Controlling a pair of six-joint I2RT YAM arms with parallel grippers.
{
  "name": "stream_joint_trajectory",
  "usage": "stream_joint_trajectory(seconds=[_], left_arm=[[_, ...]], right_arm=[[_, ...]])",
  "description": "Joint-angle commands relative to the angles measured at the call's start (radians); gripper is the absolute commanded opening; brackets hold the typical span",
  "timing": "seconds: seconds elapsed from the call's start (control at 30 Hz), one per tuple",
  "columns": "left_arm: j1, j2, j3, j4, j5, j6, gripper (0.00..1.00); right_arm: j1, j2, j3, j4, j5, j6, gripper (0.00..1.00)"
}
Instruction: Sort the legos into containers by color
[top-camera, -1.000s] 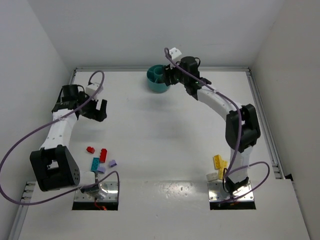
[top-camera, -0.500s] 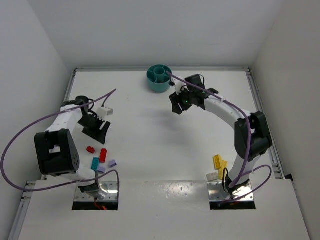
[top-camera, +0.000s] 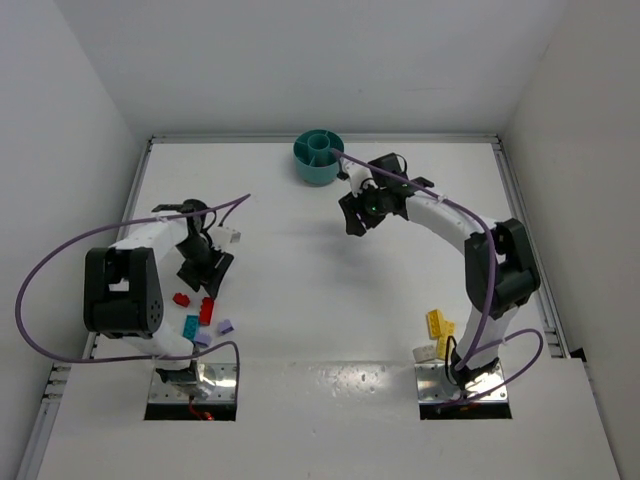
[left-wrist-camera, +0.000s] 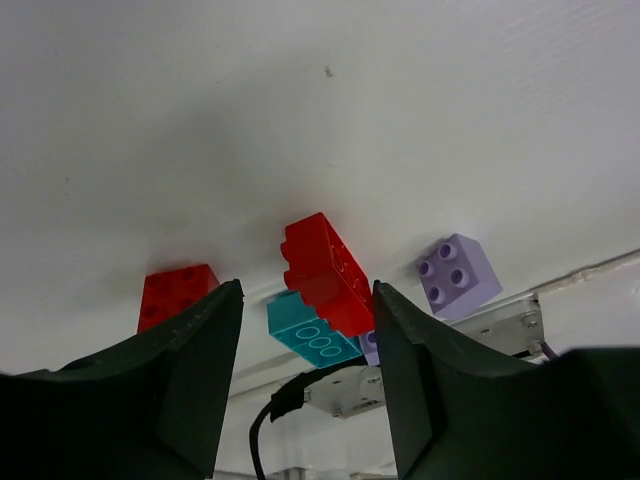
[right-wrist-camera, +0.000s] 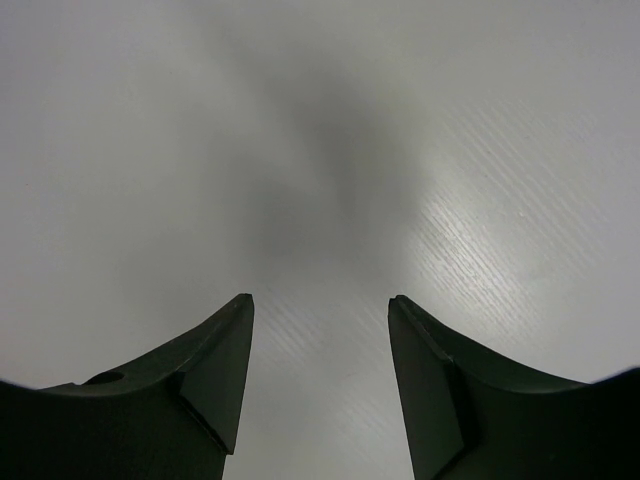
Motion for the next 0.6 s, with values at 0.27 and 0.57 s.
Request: stream_joint_trajectory(seconds=[0.27,0.57], left_arm=[[-0.04,0.028,-0.005,-0.037,-0.135,-0.083,0.59],[-0.079,0.084,-0.005,-0.046,-0.117,-0.083,0.59]], right_arm=[[0.0,0.035,0.051,-0.015,-0.026,-0.023,0.55],[0.0,0.035,0.051,-0.034,-0.017,-0.043,0.55]])
